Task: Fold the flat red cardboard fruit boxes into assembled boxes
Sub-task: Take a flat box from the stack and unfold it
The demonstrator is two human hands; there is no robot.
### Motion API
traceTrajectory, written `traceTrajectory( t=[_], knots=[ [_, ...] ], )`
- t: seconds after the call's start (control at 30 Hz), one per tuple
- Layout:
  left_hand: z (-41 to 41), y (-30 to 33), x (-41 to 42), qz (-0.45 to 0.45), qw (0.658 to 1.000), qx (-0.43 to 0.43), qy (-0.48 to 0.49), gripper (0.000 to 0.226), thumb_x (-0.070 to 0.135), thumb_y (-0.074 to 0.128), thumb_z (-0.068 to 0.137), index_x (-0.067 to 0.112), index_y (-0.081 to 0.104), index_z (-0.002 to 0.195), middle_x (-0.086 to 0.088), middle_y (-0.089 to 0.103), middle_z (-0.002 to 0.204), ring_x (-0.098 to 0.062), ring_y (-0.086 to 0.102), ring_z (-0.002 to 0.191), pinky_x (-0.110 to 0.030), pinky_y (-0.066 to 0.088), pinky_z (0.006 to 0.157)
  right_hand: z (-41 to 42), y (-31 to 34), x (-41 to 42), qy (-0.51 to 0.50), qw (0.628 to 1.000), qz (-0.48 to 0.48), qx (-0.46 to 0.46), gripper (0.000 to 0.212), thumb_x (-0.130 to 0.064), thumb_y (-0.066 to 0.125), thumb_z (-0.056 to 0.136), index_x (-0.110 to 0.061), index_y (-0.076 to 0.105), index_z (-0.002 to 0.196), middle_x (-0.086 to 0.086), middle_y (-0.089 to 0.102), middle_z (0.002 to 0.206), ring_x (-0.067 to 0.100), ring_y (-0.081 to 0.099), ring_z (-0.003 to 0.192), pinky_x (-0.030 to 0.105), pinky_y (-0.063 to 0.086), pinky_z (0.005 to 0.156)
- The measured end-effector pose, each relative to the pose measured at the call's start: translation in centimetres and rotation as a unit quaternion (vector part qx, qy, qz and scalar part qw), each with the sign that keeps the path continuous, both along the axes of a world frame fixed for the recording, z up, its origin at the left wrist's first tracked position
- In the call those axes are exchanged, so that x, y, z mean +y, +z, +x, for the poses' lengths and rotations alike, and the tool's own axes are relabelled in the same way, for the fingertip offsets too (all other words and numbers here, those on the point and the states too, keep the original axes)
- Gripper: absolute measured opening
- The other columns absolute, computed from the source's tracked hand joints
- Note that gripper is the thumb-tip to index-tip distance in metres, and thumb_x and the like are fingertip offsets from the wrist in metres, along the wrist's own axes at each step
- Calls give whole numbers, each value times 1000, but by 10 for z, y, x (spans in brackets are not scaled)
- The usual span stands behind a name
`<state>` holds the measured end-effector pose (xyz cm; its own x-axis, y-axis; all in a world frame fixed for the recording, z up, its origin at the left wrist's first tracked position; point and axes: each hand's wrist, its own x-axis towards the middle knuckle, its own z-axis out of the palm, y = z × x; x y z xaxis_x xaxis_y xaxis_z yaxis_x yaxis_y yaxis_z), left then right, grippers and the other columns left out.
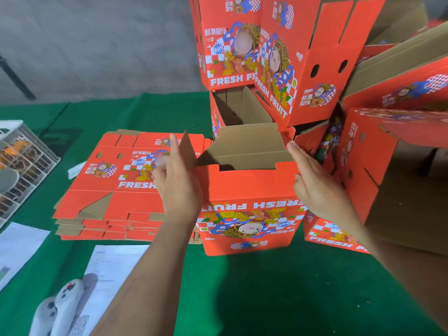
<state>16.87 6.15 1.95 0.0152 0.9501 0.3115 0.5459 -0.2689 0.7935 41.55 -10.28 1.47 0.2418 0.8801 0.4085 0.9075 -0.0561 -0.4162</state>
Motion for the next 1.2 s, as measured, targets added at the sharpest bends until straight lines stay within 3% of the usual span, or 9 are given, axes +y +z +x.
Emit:
traceTrajectory(
  t=[0.1,0.23,0.4,0.53,0.7,0.83,0.9,1.0,1.2],
  knots=[
    [2,2,2,-11,1000,-3,2,39,28,42,108,13,55,142,-13,53,137,-15,43,110,1,28,77,-2,-1,-1,1,1000,1,3,81,13,51,89,-8,26,163,3,23,171,12,20,158,32,19,128],
    [-9,8,-1,217,933,167,-231,47,29,40,99,10,72,127,-9,69,108,-39,59,98,-41,36,90,-2,0,-6,10,1000,11,2,77,11,55,91,-6,29,162,5,27,169,19,24,157,41,24,127],
    [-21,11,16,32,887,177,-425,42,25,58,94,13,61,133,-9,36,156,-23,33,148,-39,28,123,-6,5,-5,26,1000,-8,9,75,9,57,93,-5,30,161,7,27,169,24,25,156,46,24,127],
    [-3,13,21,23,891,308,-332,73,82,31,90,50,39,154,-2,17,161,-34,26,145,-45,21,123,-2,5,-5,32,999,-21,14,72,7,56,95,-7,30,161,6,27,169,24,24,156,46,23,127],
    [23,12,33,-23,897,358,-259,78,78,8,90,49,11,163,-12,32,150,-44,34,131,-48,21,118,0,0,-8,56,997,-59,-8,55,2,45,93,-12,58,145,2,44,160,27,28,153,42,25,126],
    [22,3,36,41,951,204,-227,61,65,26,105,38,30,160,-5,57,129,-32,50,119,-42,27,108,0,0,-6,51,993,-79,70,46,0,56,99,-19,62,140,-6,42,159,16,21,154,25,12,126],
    [16,-2,38,26,960,162,-226,59,68,22,104,34,67,126,4,60,112,-30,52,117,-36,25,102,0,1,-5,37,989,-78,122,32,-17,57,104,-23,64,135,-10,44,154,11,23,152,25,13,125],
    [13,-7,37,-35,957,165,-235,54,83,32,90,39,65,90,11,54,104,-20,43,120,-33,22,103,-5,7,-2,6,973,-63,224,41,-48,38,105,-27,56,134,-14,45,141,3,32,143,34,21,125],
    [16,4,32,-76,929,248,-263,78,71,72,80,38,47,145,-6,41,146,-36,38,138,-51,33,117,0,-1,12,-124,936,-119,306,83,-41,68,97,-38,16,162,-5,20,157,13,27,146,38,24,122]
  ],
)
